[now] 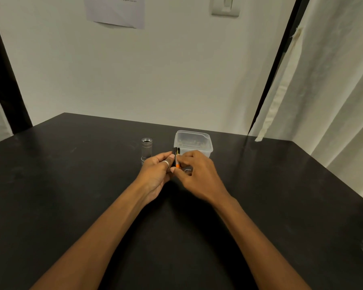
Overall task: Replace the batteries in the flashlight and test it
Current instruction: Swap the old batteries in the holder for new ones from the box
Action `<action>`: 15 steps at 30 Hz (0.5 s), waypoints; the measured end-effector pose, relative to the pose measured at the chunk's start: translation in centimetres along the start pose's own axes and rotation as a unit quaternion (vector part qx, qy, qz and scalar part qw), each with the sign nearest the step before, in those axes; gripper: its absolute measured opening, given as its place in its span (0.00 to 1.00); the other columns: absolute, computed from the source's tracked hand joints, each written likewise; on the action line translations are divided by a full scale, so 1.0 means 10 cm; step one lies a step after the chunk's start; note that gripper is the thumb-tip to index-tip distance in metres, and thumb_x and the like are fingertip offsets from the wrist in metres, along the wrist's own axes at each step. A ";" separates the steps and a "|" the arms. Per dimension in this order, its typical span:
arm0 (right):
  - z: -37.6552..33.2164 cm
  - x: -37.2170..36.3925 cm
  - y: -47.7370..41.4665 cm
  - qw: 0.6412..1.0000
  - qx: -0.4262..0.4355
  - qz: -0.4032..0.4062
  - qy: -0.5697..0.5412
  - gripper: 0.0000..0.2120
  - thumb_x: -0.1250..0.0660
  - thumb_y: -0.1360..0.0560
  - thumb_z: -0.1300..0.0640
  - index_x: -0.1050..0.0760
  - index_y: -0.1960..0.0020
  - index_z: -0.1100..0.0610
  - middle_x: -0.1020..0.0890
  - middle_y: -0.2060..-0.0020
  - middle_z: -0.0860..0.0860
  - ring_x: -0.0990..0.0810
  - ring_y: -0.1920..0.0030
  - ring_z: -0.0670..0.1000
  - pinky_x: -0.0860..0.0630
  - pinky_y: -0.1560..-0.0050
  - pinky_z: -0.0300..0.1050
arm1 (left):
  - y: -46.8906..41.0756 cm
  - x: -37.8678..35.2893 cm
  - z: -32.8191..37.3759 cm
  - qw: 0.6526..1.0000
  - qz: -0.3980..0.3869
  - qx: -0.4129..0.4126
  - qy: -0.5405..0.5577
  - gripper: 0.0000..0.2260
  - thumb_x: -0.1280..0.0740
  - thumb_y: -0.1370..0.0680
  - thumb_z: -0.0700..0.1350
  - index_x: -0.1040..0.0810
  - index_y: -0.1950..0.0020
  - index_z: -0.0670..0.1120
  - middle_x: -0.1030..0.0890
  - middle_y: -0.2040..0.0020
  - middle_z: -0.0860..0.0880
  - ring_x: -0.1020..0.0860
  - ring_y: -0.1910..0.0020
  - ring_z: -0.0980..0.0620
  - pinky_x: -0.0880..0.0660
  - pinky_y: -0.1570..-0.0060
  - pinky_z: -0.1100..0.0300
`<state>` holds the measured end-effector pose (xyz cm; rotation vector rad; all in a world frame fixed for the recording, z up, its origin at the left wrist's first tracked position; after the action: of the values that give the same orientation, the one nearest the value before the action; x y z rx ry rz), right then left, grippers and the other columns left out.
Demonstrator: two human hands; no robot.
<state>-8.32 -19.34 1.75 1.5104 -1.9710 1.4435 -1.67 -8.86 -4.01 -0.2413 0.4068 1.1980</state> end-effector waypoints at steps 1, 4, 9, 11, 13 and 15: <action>0.01 -0.02 0.00 1.000 0.005 -0.017 0.004 0.11 0.28 0.22 0.52 0.16 0.41 0.54 0.22 0.49 0.46 0.24 0.50 0.42 0.28 0.53 0.27 | 0.00 0.01 0.00 1.000 0.003 0.002 0.000 0.11 0.36 0.16 0.38 0.21 0.35 0.39 0.14 0.47 0.41 0.15 0.51 0.48 0.17 0.48 0.54; 0.04 0.05 0.00 1.000 -0.001 0.007 -0.008 0.10 0.28 0.22 0.57 0.16 0.41 0.55 0.20 0.50 0.47 0.22 0.51 0.43 0.22 0.50 0.35 | 0.02 -0.03 -0.02 1.000 -0.017 0.010 -0.002 0.12 0.36 0.16 0.38 0.21 0.34 0.39 0.14 0.44 0.39 0.15 0.50 0.49 0.17 0.52 0.58; 0.20 0.12 0.01 0.983 -0.107 0.046 -0.143 0.26 0.21 0.27 0.58 0.24 0.32 0.51 0.19 0.48 0.43 0.18 0.50 0.38 0.20 0.53 0.33 | 0.04 -0.09 -0.02 0.999 -0.037 0.019 -0.006 0.11 0.37 0.16 0.39 0.20 0.36 0.40 0.14 0.48 0.42 0.15 0.54 0.53 0.18 0.57 0.61; 0.27 0.11 -0.01 0.974 -0.142 0.034 -0.176 0.33 0.20 0.29 0.57 0.29 0.27 0.50 0.21 0.44 0.42 0.19 0.49 0.35 0.24 0.55 0.26 | 0.05 -0.10 -0.02 0.999 -0.044 0.025 -0.001 0.11 0.37 0.16 0.39 0.19 0.36 0.41 0.13 0.53 0.45 0.15 0.57 0.55 0.18 0.57 0.61; 0.34 0.10 -0.02 0.964 -0.168 0.016 -0.206 0.35 0.19 0.30 0.56 0.29 0.26 0.52 0.20 0.41 0.44 0.19 0.47 0.37 0.22 0.50 0.30 | 0.06 -0.11 -0.02 0.998 -0.059 0.029 0.009 0.11 0.36 0.16 0.39 0.19 0.37 0.41 0.13 0.53 0.46 0.15 0.56 0.54 0.18 0.56 0.60; 0.40 0.08 -0.02 0.941 -0.198 0.003 -0.276 0.34 0.18 0.31 0.59 0.26 0.28 0.55 0.17 0.40 0.48 0.17 0.43 0.44 0.19 0.42 0.42 | 0.08 -0.15 -0.01 0.996 -0.077 0.032 0.017 0.11 0.36 0.17 0.39 0.19 0.37 0.42 0.13 0.49 0.43 0.14 0.52 0.52 0.17 0.53 0.58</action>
<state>-7.14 -23.06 0.51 1.8351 -2.3809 0.5838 -2.87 -9.85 -3.43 -0.2340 0.4487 1.0299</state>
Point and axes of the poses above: each hand's wrist, its own y-axis away from the middle knuckle, its own x-axis out of the back of the hand, z = x × y, the point moved 8 cm from there along -y, towards the middle knuckle
